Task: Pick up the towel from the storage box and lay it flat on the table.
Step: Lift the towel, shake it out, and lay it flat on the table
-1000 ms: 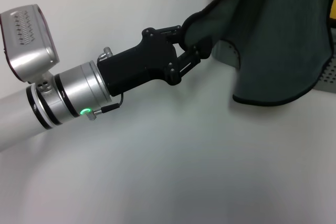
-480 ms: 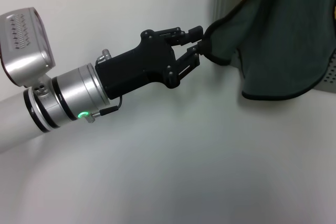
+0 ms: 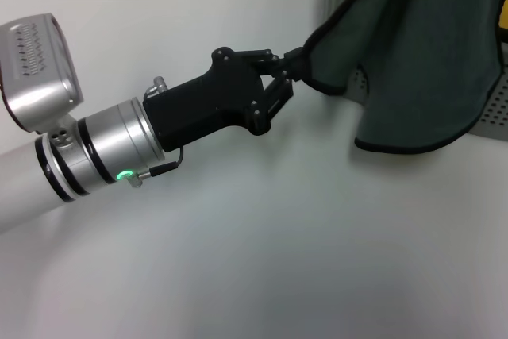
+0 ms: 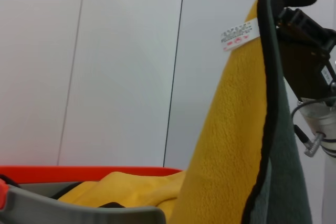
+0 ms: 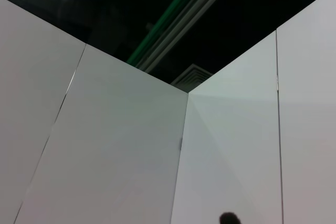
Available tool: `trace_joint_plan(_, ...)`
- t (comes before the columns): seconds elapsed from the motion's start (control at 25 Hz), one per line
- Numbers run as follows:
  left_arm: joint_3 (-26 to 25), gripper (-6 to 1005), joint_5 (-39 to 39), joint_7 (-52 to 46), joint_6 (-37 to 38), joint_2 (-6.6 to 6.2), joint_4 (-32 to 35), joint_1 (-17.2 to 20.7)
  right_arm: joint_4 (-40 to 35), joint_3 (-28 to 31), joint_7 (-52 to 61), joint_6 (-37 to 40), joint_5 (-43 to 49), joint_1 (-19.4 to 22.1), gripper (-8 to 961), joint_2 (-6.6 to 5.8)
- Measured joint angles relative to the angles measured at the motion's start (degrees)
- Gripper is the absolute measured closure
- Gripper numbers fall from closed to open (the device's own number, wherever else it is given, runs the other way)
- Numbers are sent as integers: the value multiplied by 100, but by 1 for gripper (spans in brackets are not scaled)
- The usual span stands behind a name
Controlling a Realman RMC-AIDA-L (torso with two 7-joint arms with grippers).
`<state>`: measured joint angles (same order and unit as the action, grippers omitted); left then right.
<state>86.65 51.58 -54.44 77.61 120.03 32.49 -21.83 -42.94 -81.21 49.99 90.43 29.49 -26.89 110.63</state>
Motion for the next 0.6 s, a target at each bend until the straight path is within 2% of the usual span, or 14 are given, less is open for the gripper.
trace_joint_plan(0.2, -169, 943, -3, -130, 141, -15, 1, 78, -1, -11, 152, 1, 168, 6, 939, 21)
trace_joint_plan(0.28, -339, 958, 28, -206, 347, -48, 14, 151, -3, -12, 383, 0, 405, 31, 939, 31)
trace_joint_plan(0.44, -885, 980, 70, -289, 1231, -231, 37, 469, -15, -15, 851, 5, 851, 124, 938, 37)
trace_joint_plan(0.48, -1108, 980, 70, -379, 1672, -323, 44, 615, -16, -22, 960, 9, 924, 151, 938, 37)
trace_joint_plan(0.52, -1108, 980, 70, -379, 1672, -323, 44, 615, -16, -27, 1083, 32, 1009, 182, 938, 37)
trace_joint_plan(0.6, -1356, 979, 73, -567, 2102, -423, 54, 789, -2, -33, 1298, 196, 1194, 227, 938, 37)
